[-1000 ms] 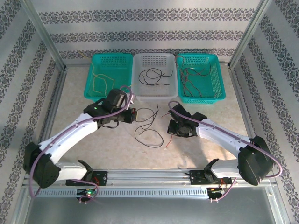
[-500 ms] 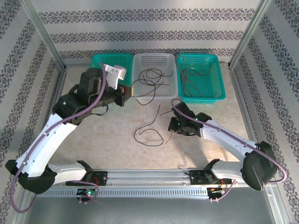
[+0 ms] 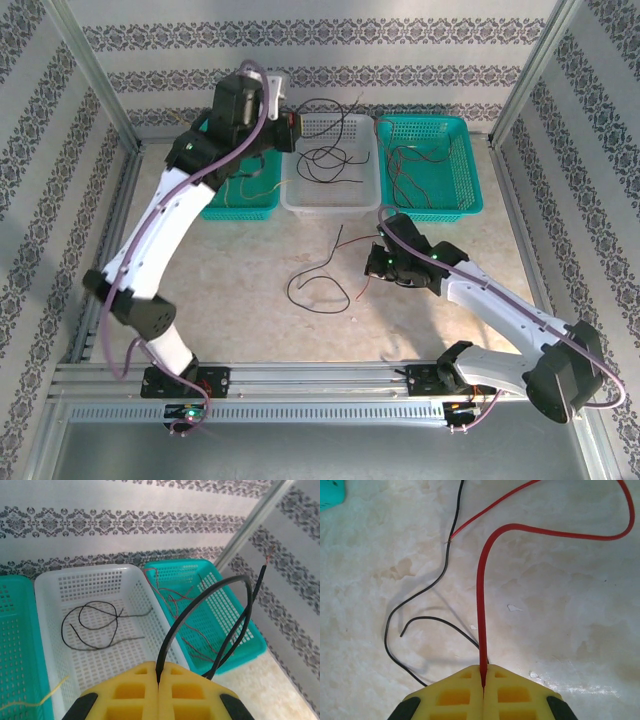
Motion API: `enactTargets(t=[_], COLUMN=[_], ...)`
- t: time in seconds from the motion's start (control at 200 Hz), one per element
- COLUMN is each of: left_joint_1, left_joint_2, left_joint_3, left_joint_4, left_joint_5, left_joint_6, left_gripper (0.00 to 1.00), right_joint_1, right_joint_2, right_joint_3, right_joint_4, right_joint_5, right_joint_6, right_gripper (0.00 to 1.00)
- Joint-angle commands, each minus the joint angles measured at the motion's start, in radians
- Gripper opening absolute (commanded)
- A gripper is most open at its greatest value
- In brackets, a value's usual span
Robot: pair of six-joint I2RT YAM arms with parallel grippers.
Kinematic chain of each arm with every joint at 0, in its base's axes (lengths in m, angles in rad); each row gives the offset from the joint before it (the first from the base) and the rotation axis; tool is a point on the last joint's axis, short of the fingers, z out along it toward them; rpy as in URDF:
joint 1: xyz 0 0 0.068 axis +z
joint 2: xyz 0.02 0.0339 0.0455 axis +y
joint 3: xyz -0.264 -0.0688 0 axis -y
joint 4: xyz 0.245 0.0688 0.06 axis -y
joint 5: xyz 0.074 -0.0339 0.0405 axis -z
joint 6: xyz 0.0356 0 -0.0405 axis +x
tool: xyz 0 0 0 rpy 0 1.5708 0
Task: Untangle the cables
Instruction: Pick up the cable from the container, then pick up the cable, then place the cable in the container.
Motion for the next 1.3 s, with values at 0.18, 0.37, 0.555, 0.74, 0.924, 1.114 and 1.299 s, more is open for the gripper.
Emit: enactTargets(t=[0.18,0.37,0.555,0.74,0.924,1.114,1.299], left_joint_1=[0.057,0.087,0.076,0.056,0.03,0.015,-0.014], left_joint_2=[0.356,0.471,0.504,0.396,0.144,-0.117,-0.315], left_joint_3=[0.373,0.385,0.38,0.235,-0.148,-0.503,-0.72], left_joint_4=[-0.025,-0.016,-0.011,0.045,0.231,0.316,0.282], left_joint_5=[0.099,0.045,0.108,0.083,0.107,0.157,0.163], left_joint_6=[-0.059,-0.111,-0.115,-0.104,-0.148,-0.198,-0.189], left_gripper=[0.0,0.03,0.62,0.67,0.59,0.53,0.55], right_joint_1=[0.018,0.013,-0.008,-0.018,-0.062,-0.183,-0.324], right_joint_2=[-0.068,-0.124,-0.158,-0.162,-0.147,-0.092,0.014], right_joint_3=[0.015,0.038,0.126,0.25,0.406,0.562,0.701], right_joint_4=[-0.016,-0.055,-0.117,-0.164,-0.196,-0.177,-0.144], right_joint_5=[0.037,0.075,0.103,0.111,0.118,0.056,-0.033], right_joint_6=[0.037,0.055,0.033,0.002,-0.059,-0.132,-0.194], right_gripper=[0.0,0.0,0.0,0.0,0.0,0.0,0.0])
